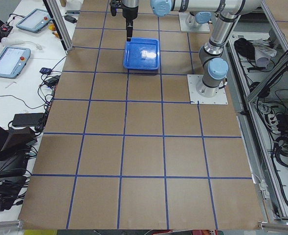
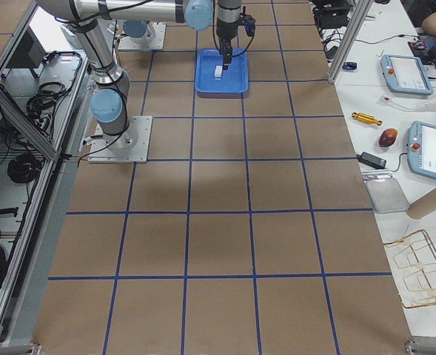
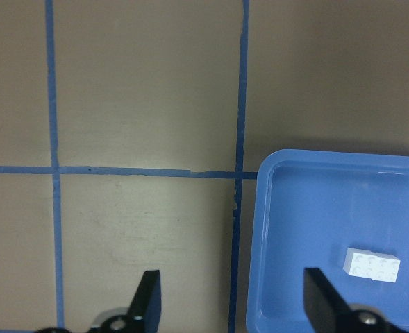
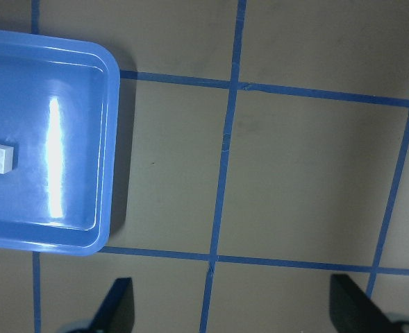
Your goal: Assemble white blocks and place on blue tray
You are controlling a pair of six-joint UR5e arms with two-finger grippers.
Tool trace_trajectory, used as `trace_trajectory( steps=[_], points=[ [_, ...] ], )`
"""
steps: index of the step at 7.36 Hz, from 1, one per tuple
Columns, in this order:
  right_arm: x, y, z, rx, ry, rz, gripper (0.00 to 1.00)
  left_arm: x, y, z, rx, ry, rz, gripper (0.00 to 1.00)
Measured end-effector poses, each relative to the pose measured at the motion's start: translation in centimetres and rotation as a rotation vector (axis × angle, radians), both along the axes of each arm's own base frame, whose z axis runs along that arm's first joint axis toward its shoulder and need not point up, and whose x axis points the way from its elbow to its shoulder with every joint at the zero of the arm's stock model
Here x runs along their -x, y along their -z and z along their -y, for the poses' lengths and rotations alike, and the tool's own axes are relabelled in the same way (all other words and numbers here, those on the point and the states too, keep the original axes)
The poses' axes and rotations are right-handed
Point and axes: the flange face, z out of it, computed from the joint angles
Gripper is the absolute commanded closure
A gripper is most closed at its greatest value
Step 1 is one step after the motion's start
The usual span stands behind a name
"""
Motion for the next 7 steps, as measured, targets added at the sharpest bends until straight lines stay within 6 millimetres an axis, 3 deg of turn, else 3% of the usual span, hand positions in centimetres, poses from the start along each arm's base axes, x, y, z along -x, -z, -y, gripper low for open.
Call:
trace_trajectory(
  steps=[3,5,7],
  points=[
    [3.5,-0.2,0.7,-0.012,0.084,0.011,0.00,2.0,-1.2,-1.5,0.016,0.037,0.000,0.00],
    [4.2,-1.3,-0.2,-0.017,0.102,0.012,0.00,3.2,-1.6,-3.0,0.010,0.070,0.018,0.00],
    [4.0,-2.0,-0.7,-0.013,0.100,0.016,0.00,3.3,-0.9,-2.8,-0.004,0.078,0.025,0.00]
  ],
)
